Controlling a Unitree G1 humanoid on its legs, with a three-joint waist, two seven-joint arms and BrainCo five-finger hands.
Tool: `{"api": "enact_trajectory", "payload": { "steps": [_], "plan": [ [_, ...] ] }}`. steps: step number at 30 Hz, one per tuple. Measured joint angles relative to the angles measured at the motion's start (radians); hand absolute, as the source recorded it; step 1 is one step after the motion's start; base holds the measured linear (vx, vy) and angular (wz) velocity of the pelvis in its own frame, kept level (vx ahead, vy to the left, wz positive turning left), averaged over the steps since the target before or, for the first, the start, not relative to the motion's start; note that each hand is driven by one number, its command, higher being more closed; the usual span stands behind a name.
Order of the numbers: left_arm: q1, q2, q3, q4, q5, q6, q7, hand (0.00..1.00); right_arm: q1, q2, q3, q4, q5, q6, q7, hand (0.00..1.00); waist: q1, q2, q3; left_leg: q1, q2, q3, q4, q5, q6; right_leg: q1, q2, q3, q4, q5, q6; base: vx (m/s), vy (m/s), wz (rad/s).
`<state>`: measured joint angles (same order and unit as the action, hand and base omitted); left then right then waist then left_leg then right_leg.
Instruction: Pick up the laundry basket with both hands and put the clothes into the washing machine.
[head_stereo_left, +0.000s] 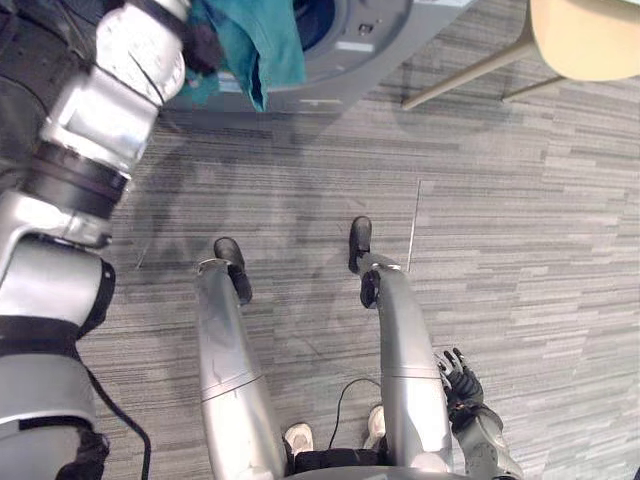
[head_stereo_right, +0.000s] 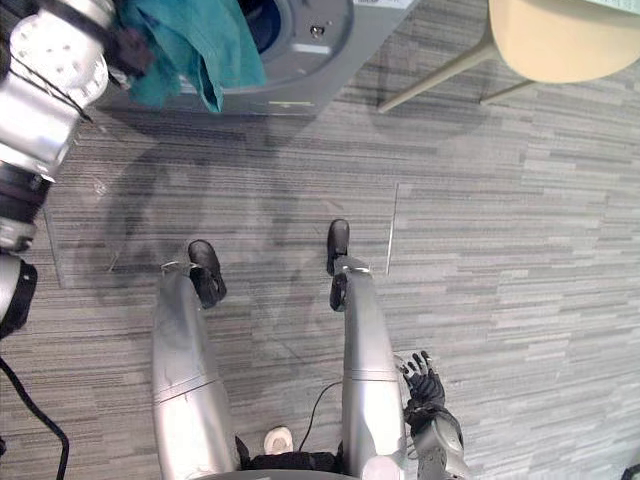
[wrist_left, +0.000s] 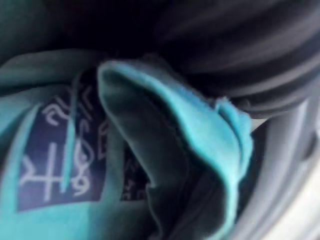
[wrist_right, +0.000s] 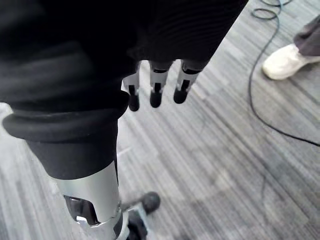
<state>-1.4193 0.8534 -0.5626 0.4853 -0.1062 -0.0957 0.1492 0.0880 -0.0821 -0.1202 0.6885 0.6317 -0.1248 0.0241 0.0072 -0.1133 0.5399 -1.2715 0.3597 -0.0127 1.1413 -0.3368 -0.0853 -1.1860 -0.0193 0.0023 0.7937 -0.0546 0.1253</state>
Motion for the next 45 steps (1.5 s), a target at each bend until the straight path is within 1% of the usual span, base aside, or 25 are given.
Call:
{"api": "enact_trajectory", "payload": {
  "steps": [2,3,4,6,7,8,9,10,11,12,13,16,17,21,24,26,28,31,32,33,35,37,40,43,45],
  "plan": [
    [-0.020,0.008,0.000,0.000,-0.002,0.000,0.057,1.00,0.000,0.002,0.000,-0.001,0.012,-0.005,0.000,0.00,-0.005,0.000,0.000,-0.022,0.002,0.003,0.020,-0.003,0.013,-0.024,0.000,0.005,0.013,0.003,0.003,0.02,0.063,-0.14],
    [-0.025,0.018,0.002,-0.001,-0.004,0.001,0.103,1.00,0.000,0.003,-0.002,-0.003,0.031,-0.012,-0.001,0.00,-0.013,0.000,0.000,-0.032,0.005,0.007,0.034,-0.007,0.019,-0.036,0.002,0.010,0.023,0.007,0.011,0.01,0.052,-0.11],
    [-0.025,0.022,0.006,-0.001,-0.011,0.001,0.124,1.00,0.000,0.003,-0.006,-0.003,0.038,-0.017,-0.002,0.00,-0.017,0.000,0.000,-0.034,0.007,0.012,0.041,-0.009,0.023,-0.041,0.002,0.015,0.027,0.008,0.012,0.02,0.071,-0.15],
    [-0.025,0.026,0.020,0.000,0.006,0.017,0.234,1.00,0.004,0.004,-0.029,-0.004,0.050,-0.033,-0.025,0.00,-0.024,0.000,0.000,-0.042,0.017,0.032,0.060,-0.020,0.038,-0.057,0.010,0.037,0.033,0.013,0.019,0.01,0.073,-0.21],
    [-0.025,0.026,0.024,0.001,0.018,0.026,0.267,1.00,0.007,0.003,-0.033,-0.005,0.056,-0.040,-0.033,0.00,-0.025,0.000,0.000,-0.045,0.023,0.036,0.065,-0.023,0.040,-0.061,0.013,0.043,0.033,0.015,0.023,0.00,0.070,-0.24],
    [-0.025,0.025,0.038,0.009,0.037,0.036,0.328,1.00,0.012,0.001,-0.044,-0.006,0.069,-0.056,-0.049,0.00,-0.031,0.000,0.000,-0.052,0.025,0.042,0.072,-0.027,0.044,-0.070,0.018,0.053,0.031,0.016,0.023,-0.01,0.072,-0.19],
    [-0.025,0.022,0.064,0.027,0.042,0.054,0.399,1.00,0.014,-0.003,-0.049,-0.006,0.074,-0.070,-0.073,0.00,-0.047,0.000,0.000,-0.058,0.025,0.044,0.078,-0.031,0.050,-0.078,0.018,0.061,0.029,0.019,0.027,-0.02,0.089,-0.17],
    [-0.025,0.021,0.088,0.041,0.042,0.067,0.436,1.00,0.014,-0.006,-0.050,-0.007,0.076,-0.075,-0.086,0.00,-0.056,0.000,0.001,-0.059,0.025,0.046,0.082,-0.037,0.051,-0.080,0.018,0.065,0.029,0.020,0.028,-0.02,0.076,-0.10],
    [-0.025,0.017,0.101,0.047,0.042,0.079,0.455,1.00,0.018,-0.006,-0.050,-0.007,0.078,-0.081,-0.093,0.00,-0.063,0.000,0.001,-0.059,0.025,0.049,0.083,-0.040,0.050,-0.080,0.017,0.068,0.027,0.022,0.030,-0.02,0.073,-0.07],
    [-0.025,0.015,0.112,0.058,0.044,0.092,0.499,1.00,0.025,-0.005,-0.048,-0.007,0.087,-0.092,-0.111,0.00,-0.074,0.000,0.001,-0.059,0.025,0.054,0.082,-0.042,0.050,-0.082,0.017,0.075,0.024,0.023,0.030,-0.01,0.068,-0.06],
    [-0.026,0.015,0.125,0.068,0.049,0.093,0.518,1.00,0.033,-0.005,-0.048,-0.007,0.090,-0.096,-0.117,0.00,-0.079,0.000,0.001,-0.059,0.025,0.060,0.082,-0.043,0.052,-0.086,0.017,0.079,0.024,0.023,0.030,-0.01,0.063,-0.07],
    [-0.075,0.015,0.146,0.122,0.047,0.103,0.555,1.00,0.047,-0.003,-0.041,-0.007,0.114,-0.102,-0.134,0.00,-0.080,0.001,0.001,-0.068,0.025,0.071,0.081,-0.041,0.057,-0.104,0.017,0.088,0.026,0.027,0.035,0.01,0.045,-0.06],
    [-0.119,0.015,0.157,0.151,0.047,0.112,0.557,0.00,0.046,-0.003,-0.036,-0.008,0.114,-0.108,-0.136,0.00,-0.081,0.001,0.001,-0.077,0.025,0.070,0.081,-0.041,0.057,-0.114,0.017,0.087,0.029,0.028,0.036,0.02,0.042,-0.03],
    [-0.179,0.015,0.210,0.237,0.035,0.120,0.554,0.00,0.047,-0.004,-0.003,-0.010,0.113,-0.117,-0.140,0.00,-0.084,0.004,0.003,-0.081,0.025,0.076,0.084,-0.041,0.057,-0.127,0.017,0.090,0.043,0.032,0.044,0.03,0.045,-0.03],
    [-0.239,0.015,0.212,0.308,-0.035,0.121,0.495,0.00,0.050,-0.003,0.004,-0.010,0.113,-0.118,-0.139,0.00,-0.085,0.008,0.006,-0.081,0.025,0.083,0.085,-0.041,0.057,-0.128,0.017,0.092,0.043,0.032,0.044,-0.01,0.054,-0.01],
    [-0.240,0.016,0.224,0.310,-0.065,0.115,0.440,0.00,0.063,-0.004,0.004,-0.009,0.113,-0.117,-0.138,0.00,-0.083,0.011,0.008,-0.080,0.025,0.085,0.085,-0.041,0.057,-0.130,0.018,0.095,0.042,0.032,0.044,-0.03,0.057,0.00],
    [-0.240,0.017,0.225,0.310,-0.079,0.113,0.416,0.00,0.070,-0.004,0.004,-0.008,0.113,-0.114,-0.138,0.00,-0.082,0.012,0.008,-0.080,0.025,0.087,0.085,-0.041,0.057,-0.131,0.018,0.098,0.040,0.031,0.042,-0.02,0.033,0.00],
    [-0.224,0.017,0.266,0.310,-0.078,0.105,0.352,0.00,0.079,-0.003,0.003,-0.006,0.113,-0.109,-0.135,0.00,-0.083,0.017,0.011,-0.078,0.024,0.092,0.084,-0.041,0.057,-0.132,0.018,0.103,0.040,0.031,0.039,-0.02,0.044,-0.02],
    [-0.174,0.017,0.329,0.301,-0.076,0.083,0.327,0.00,0.079,-0.004,0.003,-0.009,0.113,-0.108,-0.132,0.00,-0.084,0.027,0.011,-0.073,0.024,0.094,0.083,-0.041,0.057,-0.132,0.018,0.107,0.041,0.031,0.039,-0.01,0.039,-0.01],
    [-0.153,0.017,0.355,0.299,-0.076,0.078,0.319,0.00,0.079,-0.004,0.003,-0.009,0.113,-0.108,-0.131,0.00,-0.083,0.034,0.011,-0.071,0.024,0.094,0.082,-0.041,0.057,-0.132,0.018,0.109,0.042,0.031,0.039,0.00,0.043,-0.01],
    [-0.019,0.023,0.487,0.257,-0.078,0.059,0.270,0.00,0.079,-0.005,0.003,-0.010,0.113,-0.105,-0.127,0.00,-0.079,0.067,0.014,-0.063,0.024,0.099,0.080,-0.040,0.057,-0.131,0.017,0.112,0.050,0.031,0.040,0.00,0.015,0.00],
    [0.073,0.026,0.539,0.242,-0.076,0.045,0.244,0.00,0.078,-0.005,0.003,-0.010,0.113,-0.105,-0.125,0.00,-0.077,0.082,0.015,-0.053,0.024,0.106,0.076,-0.040,0.057,-0.130,0.018,0.117,0.055,0.031,0.040,0.00,0.000,0.00],
    [0.316,0.027,0.671,0.172,-0.074,0.026,0.197,0.00,0.078,-0.005,-0.001,-0.013,0.113,-0.105,-0.119,0.00,-0.081,0.090,0.019,-0.023,0.025,0.133,0.056,-0.038,0.052,-0.128,0.020,0.139,0.057,0.029,0.037,0.00,0.002,-0.01],
    [0.518,0.026,0.742,0.051,-0.073,-0.009,0.180,0.00,0.078,-0.006,-0.010,-0.037,0.113,-0.105,-0.117,0.00,-0.079,0.108,0.017,-0.016,0.024,0.133,0.041,-0.035,0.036,-0.128,0.020,0.138,0.054,0.026,0.031,0.00,0.003,0.04],
    [0.597,0.014,0.773,0.015,-0.074,-0.034,0.178,0.00,0.077,-0.006,-0.012,-0.057,0.113,-0.110,-0.117,0.00,-0.079,0.110,0.018,-0.004,0.023,0.143,0.028,-0.032,0.030,-0.128,0.019,0.144,0.053,0.027,0.029,0.00,0.003,0.02]
  ]
}}
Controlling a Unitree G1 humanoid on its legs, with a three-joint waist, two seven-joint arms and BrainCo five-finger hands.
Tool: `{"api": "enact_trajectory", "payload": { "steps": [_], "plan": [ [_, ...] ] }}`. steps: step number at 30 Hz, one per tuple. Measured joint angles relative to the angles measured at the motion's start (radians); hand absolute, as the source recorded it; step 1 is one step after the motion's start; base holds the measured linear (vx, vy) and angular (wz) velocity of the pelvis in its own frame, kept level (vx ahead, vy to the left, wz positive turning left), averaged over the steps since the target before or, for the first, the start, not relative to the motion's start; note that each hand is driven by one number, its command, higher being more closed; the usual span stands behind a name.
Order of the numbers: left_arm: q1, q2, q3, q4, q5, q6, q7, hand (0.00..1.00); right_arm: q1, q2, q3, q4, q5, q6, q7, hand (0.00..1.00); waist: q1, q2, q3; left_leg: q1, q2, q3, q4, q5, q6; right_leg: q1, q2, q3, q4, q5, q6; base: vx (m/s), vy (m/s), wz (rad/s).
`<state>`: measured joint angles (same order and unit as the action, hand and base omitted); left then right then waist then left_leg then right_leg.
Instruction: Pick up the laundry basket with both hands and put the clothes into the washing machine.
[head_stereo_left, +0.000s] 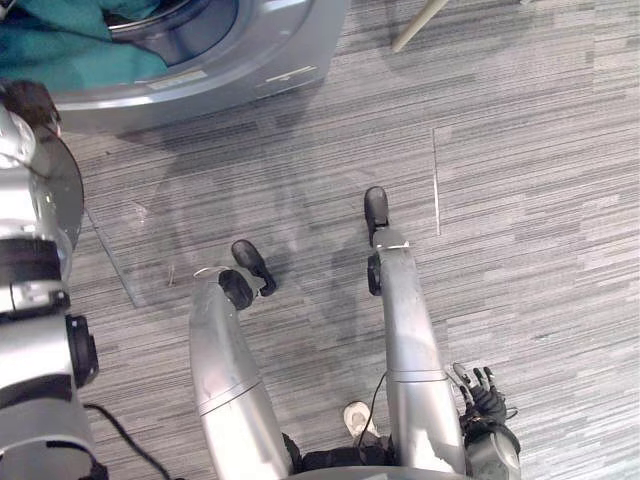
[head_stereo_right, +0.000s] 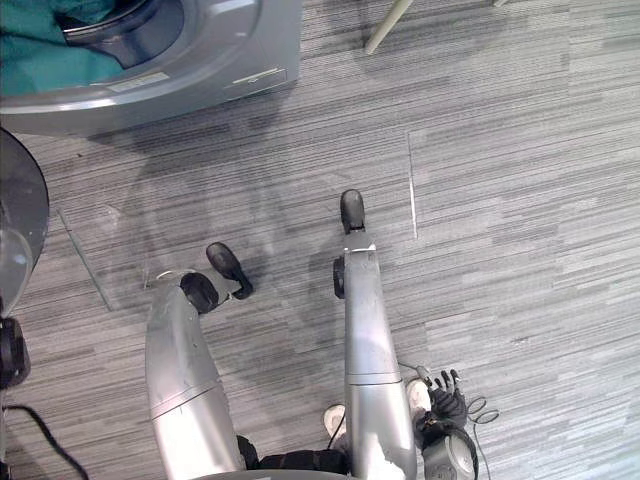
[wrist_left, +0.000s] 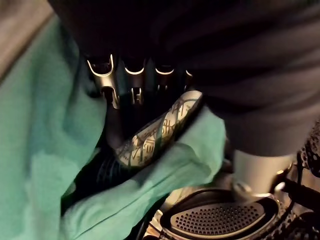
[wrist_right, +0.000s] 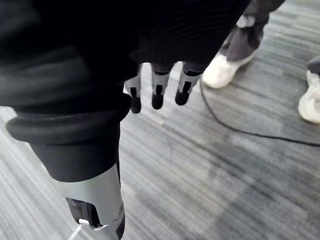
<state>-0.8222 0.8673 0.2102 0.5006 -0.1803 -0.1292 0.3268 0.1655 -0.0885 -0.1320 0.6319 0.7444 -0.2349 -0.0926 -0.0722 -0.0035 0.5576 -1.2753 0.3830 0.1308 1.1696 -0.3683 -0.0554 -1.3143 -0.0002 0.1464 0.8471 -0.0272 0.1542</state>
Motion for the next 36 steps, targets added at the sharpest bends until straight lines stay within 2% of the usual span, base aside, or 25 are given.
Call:
{"api": "enact_trajectory", "payload": {
  "steps": [2,4,7,10,12,17,18,22,25,28,30,31,34,36],
  "plan": [
    [0.056,-0.024,0.039,-0.017,-0.001,-0.012,0.000,0.00,0.000,0.001,-0.010,-0.004,0.000,0.001,-0.001,0.00,0.000,0.001,0.000,0.016,-0.001,0.012,-0.016,0.004,-0.007,0.001,0.000,0.009,-0.005,0.003,-0.005,0.01,-0.003,-0.03],
    [0.101,-0.068,0.096,-0.029,-0.003,-0.013,0.000,0.00,0.000,-0.002,-0.031,-0.010,-0.001,0.000,-0.008,0.00,0.000,0.015,0.000,0.026,0.000,0.014,-0.027,0.007,-0.010,0.002,0.005,0.012,-0.005,0.003,-0.010,0.03,-0.009,-0.06],
    [0.184,-0.184,0.156,-0.070,-0.056,-0.013,0.004,0.00,-0.003,-0.010,-0.037,-0.011,-0.001,0.000,-0.023,0.00,0.009,0.052,0.000,0.053,0.001,0.026,-0.046,0.013,-0.014,0.010,0.008,0.018,-0.002,-0.004,-0.019,0.05,-0.017,-0.01],
    [0.243,-0.287,0.193,-0.066,-0.129,-0.012,0.007,0.00,-0.008,-0.006,-0.037,-0.011,-0.005,0.005,-0.036,0.00,0.022,0.060,-0.001,0.086,0.003,0.029,-0.059,0.016,-0.017,0.030,0.013,0.019,0.004,-0.016,-0.025,0.05,-0.023,0.01],
    [0.296,-0.375,0.198,-0.056,-0.186,-0.012,0.005,0.00,-0.016,-0.006,-0.037,-0.011,-0.008,0.006,-0.039,0.00,0.035,0.060,-0.001,0.116,-0.001,0.028,-0.079,0.015,-0.026,0.055,0.013,0.015,0.004,-0.027,-0.023,0.05,-0.043,0.12],
    [0.423,-0.604,0.184,0.006,-0.319,-0.014,-0.020,0.00,-0.094,-0.006,-0.052,0.001,-0.009,0.012,-0.046,0.00,0.041,0.060,-0.001,0.214,-0.029,0.011,-0.144,0.018,-0.033,0.159,-0.005,-0.005,-0.035,-0.034,-0.030,0.05,-0.025,0.16],
    [0.459,-0.684,0.156,0.027,-0.355,-0.015,-0.029,0.00,-0.123,-0.008,-0.055,0.013,-0.010,0.019,-0.058,0.00,0.051,0.060,-0.002,0.262,-0.044,0.006,-0.175,0.022,-0.037,0.207,-0.014,-0.011,-0.056,-0.035,-0.032,0.09,-0.024,0.18],
    [0.547,-0.828,0.108,0.132,-0.360,-0.014,-0.074,0.00,-0.162,-0.007,-0.057,0.032,-0.038,0.028,-0.081,0.00,0.061,0.063,-0.004,0.405,-0.088,-0.024,-0.269,0.058,-0.052,0.350,-0.045,-0.049,-0.087,-0.063,-0.048,0.11,-0.044,0.30],
    [0.617,-0.874,0.100,0.232,-0.358,-0.009,-0.114,0.00,-0.173,-0.006,-0.058,0.084,-0.050,0.046,-0.081,0.00,0.064,0.064,-0.010,0.540,-0.124,-0.055,-0.345,0.079,-0.060,0.488,-0.077,-0.090,-0.109,-0.093,-0.062,0.16,-0.081,0.43],
    [0.678,-0.883,0.105,0.294,-0.346,-0.004,-0.146,0.00,-0.168,-0.006,-0.084,0.134,-0.063,0.055,-0.080,0.00,0.071,0.072,-0.039,0.653,-0.151,-0.069,-0.411,0.094,-0.069,0.598,-0.105,-0.119,-0.124,-0.116,-0.063,0.15,-0.073,0.40],
    [0.752,-0.901,0.123,0.361,-0.303,0.007,-0.173,0.00,-0.152,0.000,-0.114,0.172,-0.088,0.074,-0.078,0.00,0.087,0.083,-0.111,0.746,-0.175,-0.076,-0.479,0.111,-0.067,0.685,-0.126,-0.140,-0.151,-0.136,-0.061,0.22,-0.077,0.34],
    [0.769,-0.906,0.134,0.372,-0.293,0.010,-0.175,0.00,-0.148,0.003,-0.123,0.174,-0.089,0.080,-0.078,0.00,0.088,0.086,-0.123,0.772,-0.180,-0.077,-0.499,0.115,-0.068,0.712,-0.132,-0.145,-0.160,-0.140,-0.061,0.22,-0.046,0.41],
    [0.865,-0.923,0.163,0.436,-0.213,0.017,-0.208,0.00,-0.109,0.033,-0.171,0.185,-0.114,0.091,-0.057,0.00,0.089,0.097,-0.239,0.880,-0.205,-0.103,-0.609,0.141,-0.071,0.843,-0.163,-0.202,-0.243,-0.157,-0.050,0.15,-0.009,0.43],
    [0.903,-0.927,0.181,0.464,-0.161,0.027,-0.220,0.00,-0.073,0.052,-0.188,0.204,-0.129,0.099,-0.038,0.00,0.089,0.089,-0.310,0.947,-0.217,-0.106,-0.710,0.172,-0.069,0.927,-0.179,-0.239,-0.320,-0.152,-0.043,0.19,-0.003,0.58]
  ]
}}
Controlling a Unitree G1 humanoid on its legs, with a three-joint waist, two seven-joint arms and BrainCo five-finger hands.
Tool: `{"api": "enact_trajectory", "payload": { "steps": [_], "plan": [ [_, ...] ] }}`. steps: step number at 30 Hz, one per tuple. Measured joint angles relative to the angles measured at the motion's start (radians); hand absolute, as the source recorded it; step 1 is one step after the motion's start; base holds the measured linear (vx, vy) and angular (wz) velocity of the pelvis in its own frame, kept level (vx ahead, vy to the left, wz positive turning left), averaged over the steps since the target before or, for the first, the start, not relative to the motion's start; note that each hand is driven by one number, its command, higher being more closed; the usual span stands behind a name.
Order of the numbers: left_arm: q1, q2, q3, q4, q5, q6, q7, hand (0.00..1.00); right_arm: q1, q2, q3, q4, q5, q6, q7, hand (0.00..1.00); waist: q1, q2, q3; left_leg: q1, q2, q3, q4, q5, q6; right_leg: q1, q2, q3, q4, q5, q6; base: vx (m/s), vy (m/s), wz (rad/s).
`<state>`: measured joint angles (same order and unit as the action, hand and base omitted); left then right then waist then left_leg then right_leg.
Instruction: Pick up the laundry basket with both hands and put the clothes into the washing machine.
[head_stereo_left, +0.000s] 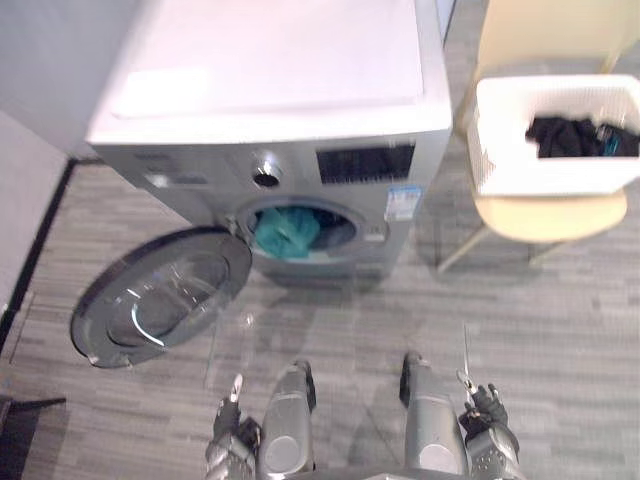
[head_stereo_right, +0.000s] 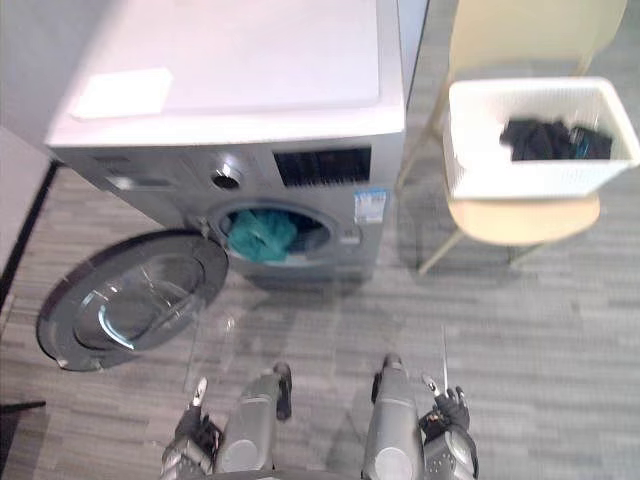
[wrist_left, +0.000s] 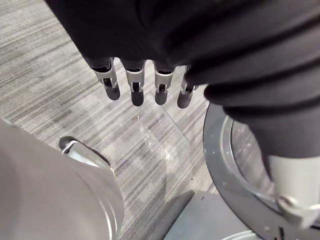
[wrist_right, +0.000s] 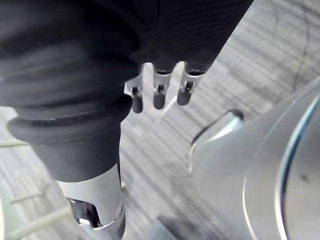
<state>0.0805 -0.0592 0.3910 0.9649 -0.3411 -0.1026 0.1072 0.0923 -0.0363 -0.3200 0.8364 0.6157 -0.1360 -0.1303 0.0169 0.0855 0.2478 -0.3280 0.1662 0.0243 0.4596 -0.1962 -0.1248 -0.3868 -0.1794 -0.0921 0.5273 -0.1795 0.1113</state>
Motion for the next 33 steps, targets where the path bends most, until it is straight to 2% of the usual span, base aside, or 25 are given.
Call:
{"api": "enact_trajectory", "payload": {
  "steps": [4,9,12,19,23,27,33],
  "plan": [
    [0.061,-0.008,0.032,0.031,0.041,0.007,-0.020,0.00,0.049,0.031,-0.015,0.056,-0.029,0.020,0.013,0.00,0.003,-0.027,-0.147,0.140,-0.012,-0.010,-0.200,0.071,0.000,0.172,-0.011,-0.075,-0.175,0.031,0.011,0.22,0.007,0.41],
    [0.058,0.011,0.035,0.112,0.085,0.013,-0.021,0.00,0.040,0.030,-0.027,0.160,-0.055,0.036,0.046,0.00,0.005,-0.049,-0.251,0.253,-0.023,-0.024,-0.351,0.138,-0.008,0.292,-0.004,-0.121,-0.324,0.086,0.017,0.21,0.018,0.17],
    [0.053,0.036,0.012,0.145,0.148,0.021,-0.021,0.00,0.017,0.025,-0.047,0.235,-0.081,0.050,0.047,0.00,0.003,-0.050,-0.278,0.305,-0.025,-0.018,-0.406,0.146,-0.005,0.359,0.006,-0.124,-0.420,0.122,0.021,0.17,0.025,-0.04],
    [0.037,0.085,-0.038,0.178,0.197,0.041,-0.020,0.00,-0.005,-0.004,-0.044,0.358,-0.120,0.080,0.050,0.00,-0.001,-0.077,-0.273,0.407,-0.031,-0.018,-0.425,0.143,-0.001,0.451,0.007,-0.115,-0.450,0.131,0.022,0.02,0.005,-0.04],
    [0.027,0.085,-0.048,0.180,0.197,0.043,-0.020,0.00,-0.005,-0.014,-0.041,0.365,-0.121,0.089,0.062,0.00,-0.003,-0.086,-0.265,0.407,-0.040,-0.015,-0.425,0.137,0.010,0.434,0.000,-0.087,-0.438,0.126,0.015,-0.12,0.014,-0.12],
    [0.028,0.088,-0.047,0.180,0.201,0.043,-0.021,0.00,-0.001,-0.012,-0.042,0.365,-0.136,0.101,0.069,0.00,-0.003,-0.089,-0.264,0.407,-0.048,-0.008,-0.435,0.129,0.009,0.414,0.000,-0.046,-0.426,0.120,0.024,-0.12,0.009,-0.18],
    [0.030,0.094,-0.022,0.179,0.207,0.042,-0.022,0.00,0.020,0.000,-0.069,0.365,-0.145,0.102,0.068,0.00,-0.003,-0.114,-0.260,0.399,-0.066,-0.039,-0.462,0.129,0.011,0.380,0.004,-0.014,-0.430,0.119,0.025,0.00,0.011,-0.11]
  ]
}}
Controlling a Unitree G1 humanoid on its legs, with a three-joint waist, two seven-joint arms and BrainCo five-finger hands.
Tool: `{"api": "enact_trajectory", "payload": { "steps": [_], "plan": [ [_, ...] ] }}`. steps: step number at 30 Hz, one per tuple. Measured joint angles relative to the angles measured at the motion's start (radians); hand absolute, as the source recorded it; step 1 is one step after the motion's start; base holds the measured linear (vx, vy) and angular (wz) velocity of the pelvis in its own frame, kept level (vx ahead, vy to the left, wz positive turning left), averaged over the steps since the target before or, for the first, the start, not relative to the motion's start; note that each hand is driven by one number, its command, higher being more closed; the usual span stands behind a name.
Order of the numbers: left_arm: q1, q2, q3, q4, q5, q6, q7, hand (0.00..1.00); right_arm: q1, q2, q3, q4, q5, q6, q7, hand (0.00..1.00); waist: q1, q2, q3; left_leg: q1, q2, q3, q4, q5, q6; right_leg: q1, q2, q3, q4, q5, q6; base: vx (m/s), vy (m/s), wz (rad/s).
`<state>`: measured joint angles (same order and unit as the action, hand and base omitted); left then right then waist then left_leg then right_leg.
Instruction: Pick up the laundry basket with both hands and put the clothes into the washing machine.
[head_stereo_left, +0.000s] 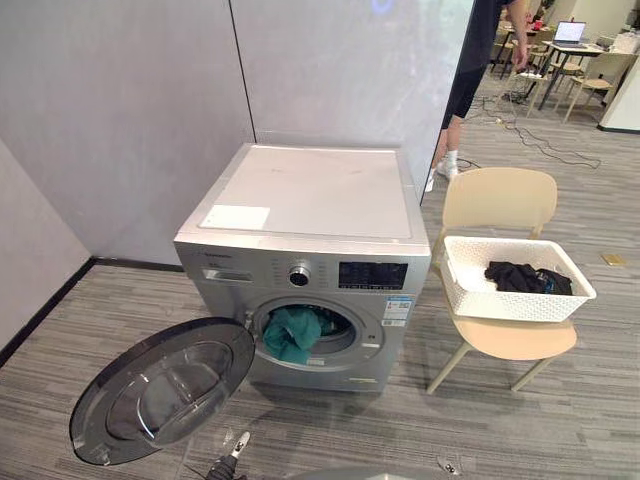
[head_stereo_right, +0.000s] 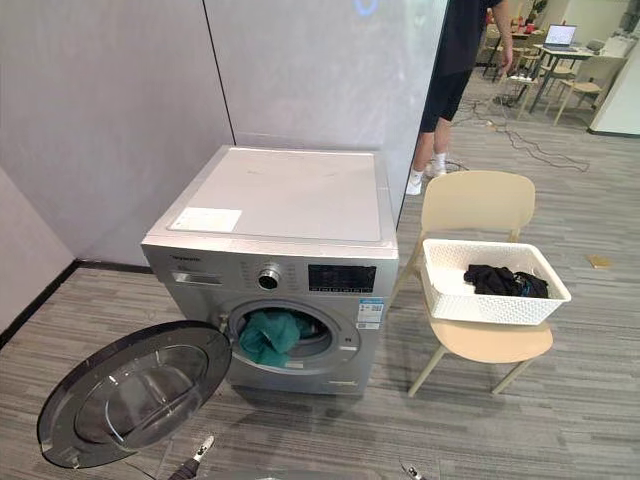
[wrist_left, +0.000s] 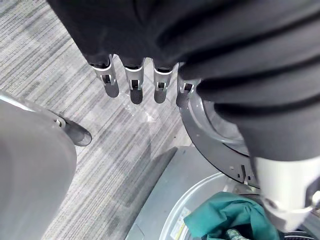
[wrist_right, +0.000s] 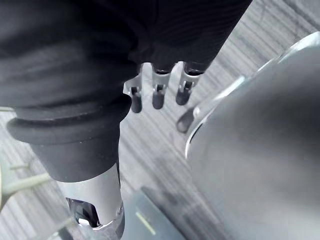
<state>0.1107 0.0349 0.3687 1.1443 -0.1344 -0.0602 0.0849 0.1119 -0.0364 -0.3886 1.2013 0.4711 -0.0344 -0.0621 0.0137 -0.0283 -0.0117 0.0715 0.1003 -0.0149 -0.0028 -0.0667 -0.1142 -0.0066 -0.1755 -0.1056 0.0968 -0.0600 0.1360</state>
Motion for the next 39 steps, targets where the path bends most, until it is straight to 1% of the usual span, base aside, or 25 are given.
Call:
{"api": "enact_trajectory", "payload": {
  "steps": [6,7,8,9,10,11,12,14,16,17,19,21,25,26,27,28,29,31,32,33,34,36,37,38,39],
  "plan": [
    [-0.014,0.005,0.082,-0.006,0.029,-0.001,-0.015,0.00,-0.015,0.036,0.007,-0.022,0.004,-0.001,0.000,0.00,0.006,-0.043,0.019,-0.014,0.011,0.055,0.047,-0.013,0.008,-0.048,0.016,0.055,0.021,0.027,-0.007,0.12,0.015,-0.26],
    [-0.016,0.008,0.083,-0.005,0.035,-0.001,-0.015,0.00,-0.021,0.038,0.008,-0.030,0.006,-0.002,0.000,0.00,0.007,-0.039,0.027,-0.014,0.016,0.072,0.059,-0.024,0.009,-0.053,0.021,0.060,0.023,0.033,-0.011,0.06,0.010,-1.07],
    [-0.024,0.004,0.098,-0.002,0.054,0.003,-0.015,0.00,-0.037,0.040,0.023,-0.059,0.011,-0.010,0.001,0.00,0.007,-0.030,0.044,-0.014,0.049,0.144,0.113,-0.063,0.015,-0.072,0.055,0.047,0.026,0.088,-0.060,0.04,0.013,-1.16],
    [-0.026,0.003,0.098,-0.001,0.060,0.006,-0.015,0.00,-0.039,0.041,0.033,-0.064,0.011,-0.015,0.001,0.00,0.008,-0.016,0.052,-0.014,0.060,0.170,0.124,-0.070,0.023,-0.079,0.065,0.030,0.022,0.113,-0.075,0.01,0.017,-1.51],
    [-0.034,-0.006,0.097,0.005,0.068,0.008,-0.015,0.00,-0.041,0.035,0.048,-0.077,0.010,-0.024,-0.001,0.00,0.009,-0.004,0.057,-0.013,0.079,0.226,0.125,-0.077,0.034,-0.086,0.076,-0.008,-0.010,0.168,-0.115,-0.05,0.022,-0.97],
    [-0.036,-0.012,0.095,0.007,0.068,0.009,-0.015,0.00,-0.043,0.027,0.050,-0.084,0.010,-0.027,-0.001,0.00,0.010,0.013,0.063,-0.011,0.094,0.252,0.118,-0.079,0.037,-0.090,0.075,-0.035,-0.019,0.169,-0.125,-0.05,0.027,-1.06],
    [-0.041,-0.015,0.089,0.005,0.068,0.010,-0.015,0.00,-0.049,0.025,0.048,-0.086,0.010,-0.025,-0.002,0.00,0.001,0.009,0.070,-0.004,0.087,0.290,0.111,-0.079,0.037,-0.117,0.034,-0.149,0.081,0.088,-0.146,-0.05,0.034,-0.74],
    [-0.041,-0.002,0.028,0.004,0.065,0.010,-0.014,0.00,-0.026,0.020,0.048,-0.073,0.009,-0.024,-0.002,0.00,0.002,0.012,0.071,0.018,0.089,0.329,0.108,-0.079,0.036,-0.118,-0.029,-0.278,0.235,-0.011,-0.144,0.03,0.054,-0.64],
    [-0.041,0.019,-0.018,0.003,0.057,0.005,-0.014,0.00,-0.018,0.019,0.054,-0.051,0.009,-0.024,-0.002,0.00,0.008,0.000,0.069,0.032,0.087,0.375,0.108,-0.078,0.029,-0.095,-0.052,-0.327,0.217,-0.031,-0.078,0.05,-0.045,-0.71],
    [-0.041,0.025,-0.027,0.005,0.053,0.006,-0.015,0.00,-0.019,0.018,0.055,-0.044,0.009,-0.024,-0.002,0.00,0.006,-0.003,0.069,0.031,0.087,0.388,0.107,-0.075,0.023,-0.085,-0.038,-0.327,0.175,-0.042,-0.050,0.02,-0.145,-0.74],
    [-0.043,0.011,-0.054,0.009,0.045,0.005,-0.016,0.00,-0.017,-0.014,0.049,-0.039,0.011,-0.027,-0.001,0.00,0.000,0.032,0.075,0.033,0.123,0.402,0.109,-0.060,-0.004,-0.063,0.037,-0.293,0.081,0.001,-0.069,0.01,-0.148,-0.58],
    [-0.044,0.000,-0.054,0.009,0.045,0.005,-0.016,0.00,-0.008,-0.025,0.041,-0.037,0.011,-0.026,-0.001,0.00,0.000,0.052,0.070,0.039,0.151,0.408,0.122,-0.046,-0.025,-0.045,0.081,-0.273,0.029,0.019,-0.087,0.02,-0.169,-0.49],
    [-0.040,0.008,-0.052,0.008,0.036,0.006,-0.016,0.00,-0.017,-0.019,0.040,-0.034,0.011,-0.027,0.002,0.00,0.002,0.041,0.067,0.041,0.216,0.442,0.212,-0.044,-0.029,-0.032,0.152,-0.193,-0.037,0.036,-0.115,-0.01,-0.171,-0.73],
    [-0.042,0.008,-0.053,0.002,0.029,0.004,-0.015,0.00,-0.025,-0.014,0.042,-0.012,0.006,-0.027,0.001,0.00,0.002,0.025,0.067,0.000,0.257,0.433,0.333,-0.044,-0.029,-0.030,0.181,-0.152,-0.060,0.039,-0.143,0.00,-0.179,-0.80],
    [-0.044,0.010,-0.053,-0.001,0.029,0.003,-0.014,0.00,-0.026,-0.013,0.042,-0.004,0.002,-0.026,0.001,0.00,0.002,0.023,0.069,-0.021,0.276,0.423,0.391,-0.042,-0.026,-0.028,0.191,-0.139,-0.061,0.039,-0.148,0.02,-0.133,-0.74],
    [-0.045,0.010,-0.053,-0.006,0.029,0.003,-0.014,0.00,-0.025,-0.012,0.041,-0.002,0.001,-0.026,0.001,0.00,0.003,0.024,0.070,-0.048,0.296,0.406,0.455,-0.039,-0.020,-0.025,0.201,-0.136,-0.063,0.037,-0.153,0.06,-0.175,-0.53],
    [-0.053,0.018,-0.059,-0.023,0.018,-0.003,-0.012,0.00,-0.016,-0.015,0.041,0.000,-0.007,-0.028,-0.001,0.00,0.002,0.020,0.075,-0.136,0.327,0.325,0.642,0.016,0.079,-0.002,0.217,-0.112,-0.067,0.034,-0.174,0.07,-0.159,-0.46],
    [-0.056,0.016,-0.077,-0.041,0.009,-0.012,-0.011,0.00,0.000,-0.016,0.040,0.001,-0.010,-0.029,-0.002,0.00,0.003,0.009,0.084,-0.199,0.279,0.210,0.746,-0.002,0.077,0.019,0.210,-0.101,-0.072,0.035,-0.176,0.07,-0.083,-0.28],
    [-0.058,0.015,-0.090,-0.044,0.008,-0.014,-0.011,0.00,0.002,-0.023,0.038,0.001,-0.010,-0.029,-0.002,0.00,0.003,0.016,0.088,-0.222,0.242,0.169,0.771,-0.031,0.054,0.024,0.207,-0.095,-0.071,0.033,-0.188,0.08,0.020,-0.27],
    [-0.057,0.003,-0.104,-0.048,0.007,-0.016,-0.013,0.00,-0.007,-0.037,0.018,0.001,-0.011,-0.028,-0.003,0.00,0.007,0.035,0.101,-0.267,0.138,0.096,0.785,-0.112,0.002,0.031,0.197,-0.078,-0.071,0.031,-0.190,0.08,0.051,-0.31],
    [-0.055,0.001,-0.104,-0.047,0.006,-0.016,-0.013,0.00,-0.012,-0.039,0.011,0.001,-0.011,-0.028,-0.002,0.00,0.009,0.041,0.105,-0.277,0.100,0.088,0.762,-0.131,-0.005,0.032,0.193,-0.070,-0.071,0.032,-0.188,0.08,0.083,-0.43],
    [-0.049,-0.008,-0.100,-0.045,-0.002,-0.015,-0.018,0.00,-0.033,-0.032,-0.004,-0.001,-0.028,-0.027,-0.001,0.00,0.022,0.062,0.116,-0.267,0.002,0.097,0.566,-0.143,0.008,0.035,0.193,-0.041,-0.072,0.033,-0.172,0.06,0.126,-0.45],
    [-0.048,-0.014,-0.090,-0.044,-0.002,-0.015,-0.019,0.00,-0.043,-0.025,-0.010,-0.006,-0.043,-0.027,0.000,0.00,0.035,0.067,0.116,-0.244,-0.028,0.091,0.437,-0.151,0.029,0.026,0.196,-0.020,-0.068,0.024,-0.164,0.05,0.131,-0.38],
    [-0.046,-0.015,-0.088,-0.044,-0.002,-0.014,-0.020,0.00,-0.046,-0.025,-0.010,-0.008,-0.046,-0.027,0.000,0.00,0.037,0.067,0.115,-0.233,-0.033,0.087,0.412,-0.154,0.035,0.024,0.196,-0.015,-0.068,0.023,-0.162,0.09,0.131,-0.39],
    [-0.045,-0.017,-0.048,-0.042,-0.003,-0.015,-0.029,0.00,-0.064,-0.011,-0.011,-0.011,-0.057,-0.029,0.002,0.00,0.051,0.059,0.106,-0.193,-0.075,0.061,0.317,-0.159,0.073,0.010,0.181,0.019,-0.077,0.025,-0.142,0.15,0.136,-0.35]
  ]
}}
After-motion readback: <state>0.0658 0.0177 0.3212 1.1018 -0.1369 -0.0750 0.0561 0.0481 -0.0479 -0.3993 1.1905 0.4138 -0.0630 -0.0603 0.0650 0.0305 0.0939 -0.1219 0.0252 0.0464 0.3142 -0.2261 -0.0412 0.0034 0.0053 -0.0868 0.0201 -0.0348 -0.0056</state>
